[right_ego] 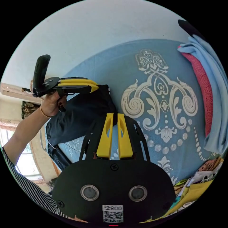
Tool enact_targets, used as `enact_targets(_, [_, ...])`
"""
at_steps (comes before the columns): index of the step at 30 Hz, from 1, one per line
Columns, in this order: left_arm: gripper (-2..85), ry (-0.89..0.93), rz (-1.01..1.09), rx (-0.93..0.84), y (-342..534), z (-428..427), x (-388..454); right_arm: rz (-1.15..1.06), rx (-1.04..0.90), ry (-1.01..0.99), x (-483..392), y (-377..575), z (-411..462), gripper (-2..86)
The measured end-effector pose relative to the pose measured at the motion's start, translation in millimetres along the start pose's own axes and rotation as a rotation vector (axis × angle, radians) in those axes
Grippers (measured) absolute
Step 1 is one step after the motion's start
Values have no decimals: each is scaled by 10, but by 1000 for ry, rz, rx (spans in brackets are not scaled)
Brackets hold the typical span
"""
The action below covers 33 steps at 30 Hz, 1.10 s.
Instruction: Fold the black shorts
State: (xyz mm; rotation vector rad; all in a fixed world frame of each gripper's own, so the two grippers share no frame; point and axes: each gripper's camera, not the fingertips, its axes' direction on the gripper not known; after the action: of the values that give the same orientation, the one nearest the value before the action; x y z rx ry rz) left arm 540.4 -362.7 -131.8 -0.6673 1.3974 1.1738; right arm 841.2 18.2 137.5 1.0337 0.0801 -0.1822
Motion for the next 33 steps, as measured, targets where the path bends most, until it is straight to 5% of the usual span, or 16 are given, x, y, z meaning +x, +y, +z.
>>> enact_targets(6, [72, -21, -139, 153, 941, -422, -171, 79, 47, -125, -58, -44, 80, 64])
enact_targets(11, [71, 148, -387, 377, 2648, -996, -348, 187, 134, -201, -117, 105, 27, 59])
enact_targets(15, [71, 112, -647, 339, 4112, -1193, -226, 134, 120, -244, -408, 292, 27, 57])
enact_targets(23, [74, 14, -1442, 253, 7036, -1458, 631, -244, -256, -360, -2083, 598, 735, 68])
enact_targets(33, [81, -7, -1825, 470, 8854, -1405, 1152, -637, -592, -442, -3993, 746, 1771, 76])
